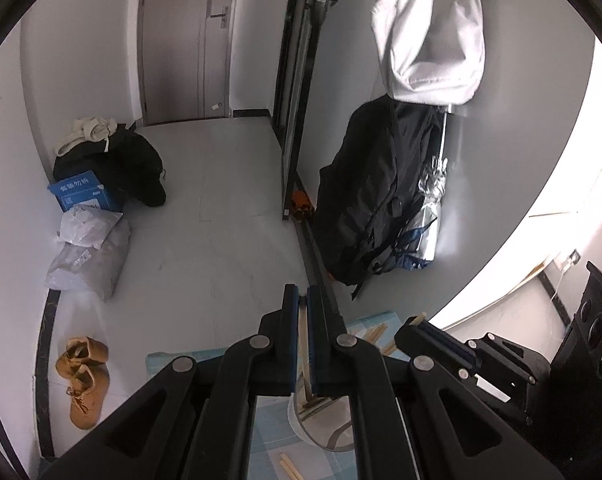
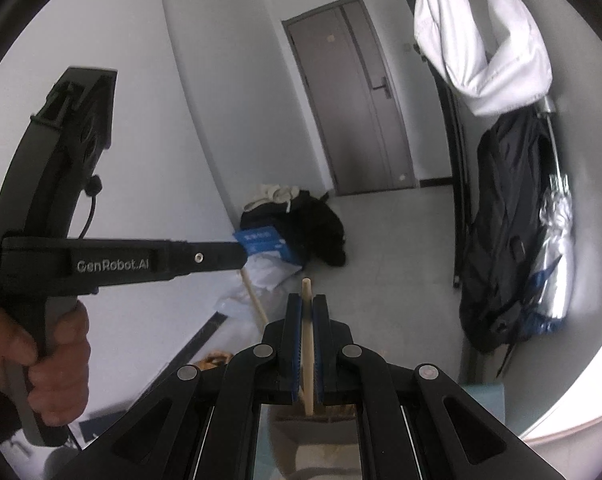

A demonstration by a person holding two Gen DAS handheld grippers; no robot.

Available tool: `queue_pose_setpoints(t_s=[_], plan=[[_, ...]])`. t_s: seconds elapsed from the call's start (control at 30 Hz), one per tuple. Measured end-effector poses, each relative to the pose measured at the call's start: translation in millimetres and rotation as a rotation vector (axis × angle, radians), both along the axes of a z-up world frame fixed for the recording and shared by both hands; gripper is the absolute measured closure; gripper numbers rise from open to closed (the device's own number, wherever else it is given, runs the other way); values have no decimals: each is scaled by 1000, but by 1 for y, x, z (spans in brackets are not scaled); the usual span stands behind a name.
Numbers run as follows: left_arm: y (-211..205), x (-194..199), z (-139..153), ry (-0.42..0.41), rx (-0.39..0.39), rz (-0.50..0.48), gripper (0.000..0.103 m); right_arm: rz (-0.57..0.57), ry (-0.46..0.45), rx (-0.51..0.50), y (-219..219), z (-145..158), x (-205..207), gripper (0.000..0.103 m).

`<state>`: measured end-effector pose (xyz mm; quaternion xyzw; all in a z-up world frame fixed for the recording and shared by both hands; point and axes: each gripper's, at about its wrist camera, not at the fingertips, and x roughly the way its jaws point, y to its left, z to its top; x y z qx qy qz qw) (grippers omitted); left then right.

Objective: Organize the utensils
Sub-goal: 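Lower both chopsticks into the holder compartments and open both grippers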

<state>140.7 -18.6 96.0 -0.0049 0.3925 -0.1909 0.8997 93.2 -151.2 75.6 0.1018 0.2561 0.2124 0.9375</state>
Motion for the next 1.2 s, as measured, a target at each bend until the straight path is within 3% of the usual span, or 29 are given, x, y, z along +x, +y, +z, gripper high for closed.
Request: queue_pose_setpoints(t_s=[0.1, 0.2, 0.3, 0.4, 0.47, 0.57, 0.73, 0.8, 0.87, 1.0, 1.13, 1.2], plan=[[-3, -2, 0, -11, 1, -16, 103, 2, 27, 7, 1, -11, 1, 98], [-4, 2, -5, 30, -16, -52, 103, 14, 62, 7, 4, -23, 3, 95], [1, 5, -12, 50, -11, -22, 100, 11, 74, -2, 6, -29, 1, 95], [14, 1, -17, 69, -57, 38, 89, 0, 85, 3, 1, -33, -5, 95], [23, -5, -20, 72, -97, 72, 73, -16, 90, 14, -4, -34, -11, 91], [31, -18, -22, 41, -100, 139, 57, -46, 99, 8, -13, -37, -24, 82], [40, -35, -25, -8, -68, 223, 50, -103, 117, -12, -25, -38, -42, 69], [41, -45, -23, -28, -71, 231, 49, -123, 123, -14, -29, -38, -50, 69], [43, -52, -21, -46, -84, 249, 39, -146, 128, -8, -33, -37, -58, 63], [42, -68, -18, -88, -65, 269, 37, -173, 117, -12, -35, -30, -75, 62], [44, -88, -21, -93, -73, 287, 37, -198, 80, -42, -34, -23, -93, 46], [45, -97, -23, -102, -68, 296, 36, -197, 77, -33, -33, -21, -100, 44]])
